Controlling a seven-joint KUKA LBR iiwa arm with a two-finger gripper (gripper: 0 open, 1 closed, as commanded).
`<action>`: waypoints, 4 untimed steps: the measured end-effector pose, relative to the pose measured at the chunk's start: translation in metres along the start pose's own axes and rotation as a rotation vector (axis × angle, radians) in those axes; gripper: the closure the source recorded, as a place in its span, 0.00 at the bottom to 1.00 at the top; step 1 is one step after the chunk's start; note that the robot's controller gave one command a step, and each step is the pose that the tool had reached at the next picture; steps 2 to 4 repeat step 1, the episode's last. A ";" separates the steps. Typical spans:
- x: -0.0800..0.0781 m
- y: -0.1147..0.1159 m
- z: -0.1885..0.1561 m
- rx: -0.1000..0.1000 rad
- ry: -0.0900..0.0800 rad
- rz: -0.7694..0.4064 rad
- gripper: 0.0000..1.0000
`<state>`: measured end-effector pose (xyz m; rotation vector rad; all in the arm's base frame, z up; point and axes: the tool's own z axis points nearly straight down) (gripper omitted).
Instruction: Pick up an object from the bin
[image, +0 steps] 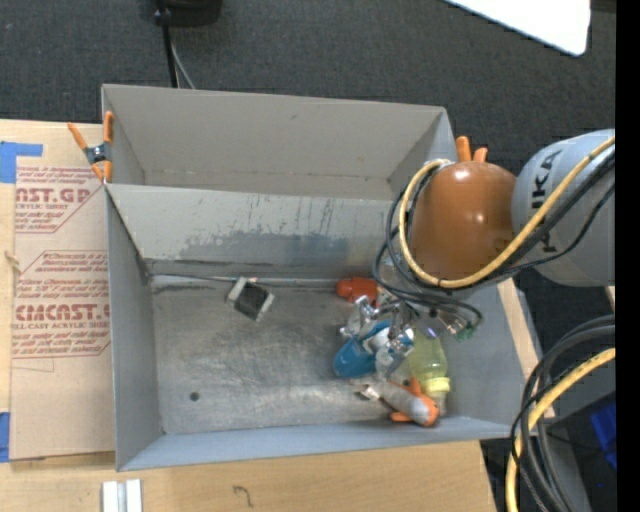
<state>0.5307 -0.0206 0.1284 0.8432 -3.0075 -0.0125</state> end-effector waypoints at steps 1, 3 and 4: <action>-0.004 -0.017 -0.073 0.007 -0.012 -0.001 1.00; -0.004 -0.017 -0.073 0.007 -0.012 -0.001 1.00; -0.004 -0.017 -0.073 0.007 -0.012 -0.001 1.00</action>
Offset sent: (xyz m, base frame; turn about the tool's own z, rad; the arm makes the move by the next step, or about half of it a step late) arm 0.0046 -0.0254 0.1523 -0.1164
